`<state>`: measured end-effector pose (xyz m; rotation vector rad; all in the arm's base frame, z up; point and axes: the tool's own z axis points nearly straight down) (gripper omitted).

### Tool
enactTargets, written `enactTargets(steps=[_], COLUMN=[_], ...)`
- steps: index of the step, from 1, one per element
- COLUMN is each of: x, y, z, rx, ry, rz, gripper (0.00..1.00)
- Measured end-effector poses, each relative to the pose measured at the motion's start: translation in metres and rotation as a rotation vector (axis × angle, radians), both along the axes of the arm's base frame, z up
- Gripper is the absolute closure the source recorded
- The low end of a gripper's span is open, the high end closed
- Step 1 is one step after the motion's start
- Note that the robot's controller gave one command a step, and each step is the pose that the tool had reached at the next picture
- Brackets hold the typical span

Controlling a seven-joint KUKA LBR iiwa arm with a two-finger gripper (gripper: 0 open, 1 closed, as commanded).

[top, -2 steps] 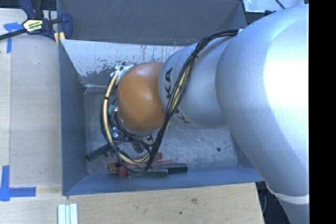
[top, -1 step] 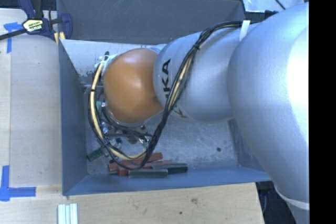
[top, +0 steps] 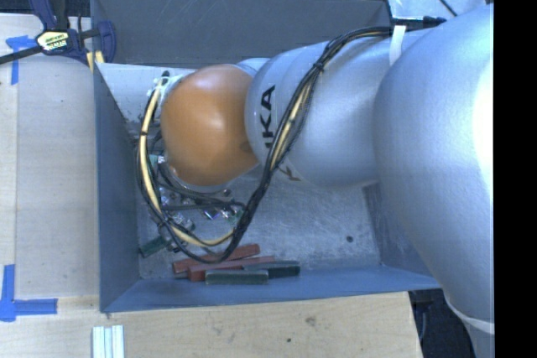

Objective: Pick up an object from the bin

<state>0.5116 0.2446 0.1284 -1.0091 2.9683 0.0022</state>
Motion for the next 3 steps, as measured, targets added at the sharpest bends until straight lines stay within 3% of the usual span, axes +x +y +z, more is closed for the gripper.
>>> enactTargets(steps=[1, 2, 3], x=[0.001, 0.018, 0.018], y=[-0.001, -0.012, -0.012], z=[-0.002, 0.044, 0.044], rx=[-0.001, -0.003, -0.003], ry=[0.000, 0.003, 0.003], rz=[0.058, 0.424, 0.424], gripper=[1.00, 1.00, 1.00])
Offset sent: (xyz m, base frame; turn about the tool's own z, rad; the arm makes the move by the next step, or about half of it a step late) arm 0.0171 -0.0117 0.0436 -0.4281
